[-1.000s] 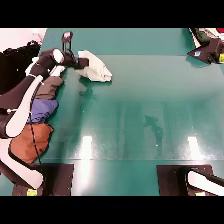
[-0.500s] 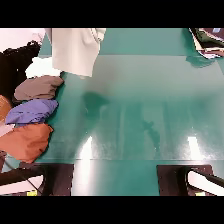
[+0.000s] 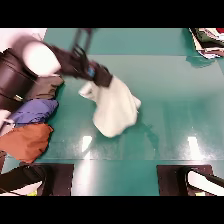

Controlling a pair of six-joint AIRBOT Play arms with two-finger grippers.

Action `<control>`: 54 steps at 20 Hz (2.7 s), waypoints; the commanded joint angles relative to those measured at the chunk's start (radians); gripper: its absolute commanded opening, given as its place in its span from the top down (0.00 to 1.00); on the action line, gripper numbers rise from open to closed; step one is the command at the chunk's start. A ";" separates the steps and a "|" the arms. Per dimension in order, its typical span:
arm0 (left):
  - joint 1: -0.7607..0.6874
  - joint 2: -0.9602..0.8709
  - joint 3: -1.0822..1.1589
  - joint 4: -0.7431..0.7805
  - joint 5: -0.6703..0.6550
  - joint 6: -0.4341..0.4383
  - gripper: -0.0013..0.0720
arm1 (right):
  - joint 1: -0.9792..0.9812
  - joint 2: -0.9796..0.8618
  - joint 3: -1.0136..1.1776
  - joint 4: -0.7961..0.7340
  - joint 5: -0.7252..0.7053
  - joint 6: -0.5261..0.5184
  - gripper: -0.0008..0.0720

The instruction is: Fold the shirts.

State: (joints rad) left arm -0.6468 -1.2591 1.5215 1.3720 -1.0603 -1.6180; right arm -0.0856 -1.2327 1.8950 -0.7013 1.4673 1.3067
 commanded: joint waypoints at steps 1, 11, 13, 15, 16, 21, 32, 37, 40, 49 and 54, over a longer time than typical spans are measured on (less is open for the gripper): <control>-0.052 0.002 -0.189 -0.012 0.126 -0.054 0.15 | 0.000 0.000 0.004 0.000 0.030 0.010 0.97; 0.353 -0.103 -0.297 -0.157 0.076 0.023 0.16 | 0.000 -0.008 0.004 -0.007 0.162 0.013 0.40; 0.387 -0.177 -0.320 -0.268 0.084 0.101 0.16 | 0.000 -0.008 0.004 -0.007 0.159 0.013 0.40; 0.395 -0.248 -0.319 -0.359 0.118 0.172 0.16 | 0.000 -0.008 0.004 -0.007 0.160 0.018 0.40; 0.394 -0.279 -0.319 -0.374 0.136 0.179 0.16 | 0.000 -0.008 0.004 -0.008 0.160 0.031 0.40; 0.391 -0.354 -0.319 -0.483 0.212 0.240 0.16 | 0.000 -0.004 -0.100 -0.009 0.159 0.040 0.40; 0.459 -0.267 -0.171 -0.395 0.191 0.276 0.95 | 0.020 -0.002 -0.750 -0.286 0.164 0.066 0.33; 0.459 -0.246 -0.138 -0.377 0.179 0.276 0.95 | 0.209 -0.005 -1.137 -0.273 -0.071 0.065 0.20; 0.459 -0.246 -0.138 -0.377 0.177 0.276 0.95 | 0.342 -0.047 -1.233 -0.196 -0.183 0.064 0.20; 0.459 -0.134 -0.134 -0.298 0.211 0.272 0.95 | 0.484 -0.157 -1.051 -0.192 -0.195 0.018 0.97; 0.459 0.146 0.037 -0.138 0.173 0.274 0.95 | 0.315 0.045 -0.675 -0.191 -0.103 0.066 0.97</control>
State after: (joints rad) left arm -0.1886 -1.2476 1.4746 1.1465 -0.8707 -1.3441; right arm 0.3031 -1.2781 1.0344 -0.8978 1.3125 1.3506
